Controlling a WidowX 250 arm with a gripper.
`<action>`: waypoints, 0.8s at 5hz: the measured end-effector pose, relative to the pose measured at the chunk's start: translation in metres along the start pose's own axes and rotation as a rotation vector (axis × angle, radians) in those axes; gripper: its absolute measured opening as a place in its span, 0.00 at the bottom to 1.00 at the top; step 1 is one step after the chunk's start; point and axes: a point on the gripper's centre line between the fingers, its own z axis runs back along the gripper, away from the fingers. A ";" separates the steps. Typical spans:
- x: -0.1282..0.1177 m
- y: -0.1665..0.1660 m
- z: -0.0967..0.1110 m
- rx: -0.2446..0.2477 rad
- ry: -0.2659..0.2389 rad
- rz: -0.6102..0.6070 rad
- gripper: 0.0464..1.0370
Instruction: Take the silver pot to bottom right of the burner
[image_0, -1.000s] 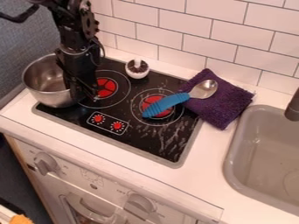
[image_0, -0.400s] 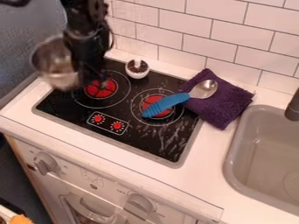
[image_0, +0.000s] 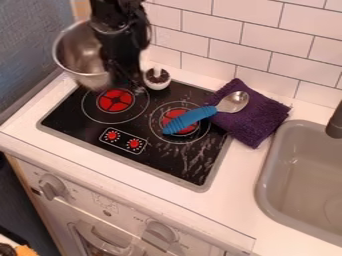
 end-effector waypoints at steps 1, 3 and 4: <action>0.007 -0.033 0.012 -0.029 -0.051 -0.128 0.03; 0.007 -0.088 0.026 -0.083 -0.133 -0.322 0.03; 0.007 -0.118 0.025 -0.119 -0.156 -0.433 0.03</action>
